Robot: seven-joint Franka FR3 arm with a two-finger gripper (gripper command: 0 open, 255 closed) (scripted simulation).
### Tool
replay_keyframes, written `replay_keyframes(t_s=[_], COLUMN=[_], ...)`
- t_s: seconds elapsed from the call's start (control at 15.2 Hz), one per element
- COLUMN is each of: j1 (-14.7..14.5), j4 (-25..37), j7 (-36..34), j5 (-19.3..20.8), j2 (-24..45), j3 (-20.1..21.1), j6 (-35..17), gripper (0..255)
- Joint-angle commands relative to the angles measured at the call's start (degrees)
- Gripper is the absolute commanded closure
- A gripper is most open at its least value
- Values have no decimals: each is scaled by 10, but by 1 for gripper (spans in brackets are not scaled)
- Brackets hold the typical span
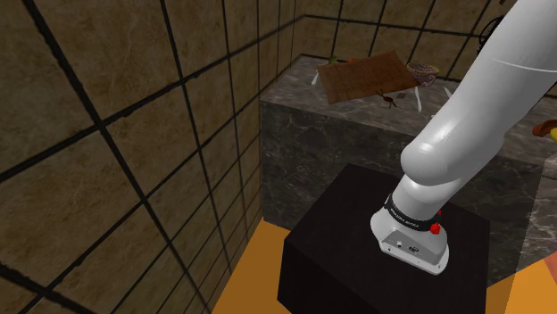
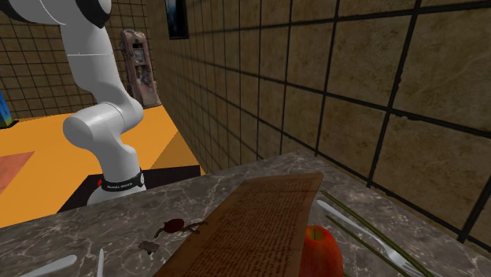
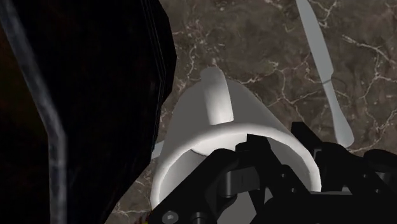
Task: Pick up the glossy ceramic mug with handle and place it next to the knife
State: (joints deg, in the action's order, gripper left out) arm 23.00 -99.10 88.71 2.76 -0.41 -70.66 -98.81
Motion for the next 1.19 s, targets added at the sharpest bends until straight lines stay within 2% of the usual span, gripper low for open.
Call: replay_keyframes(t_s=[0.0, 0.59, 1.12], j1=[-1, 2, 11], j4=[-19, -85, -134], j7=[-7, -4, 19], j5=[11, 3, -31], j2=[-9, 0, 33], j3=[1, -2, -5], j6=[-52, -121, -181], gripper=[255, 255, 255])
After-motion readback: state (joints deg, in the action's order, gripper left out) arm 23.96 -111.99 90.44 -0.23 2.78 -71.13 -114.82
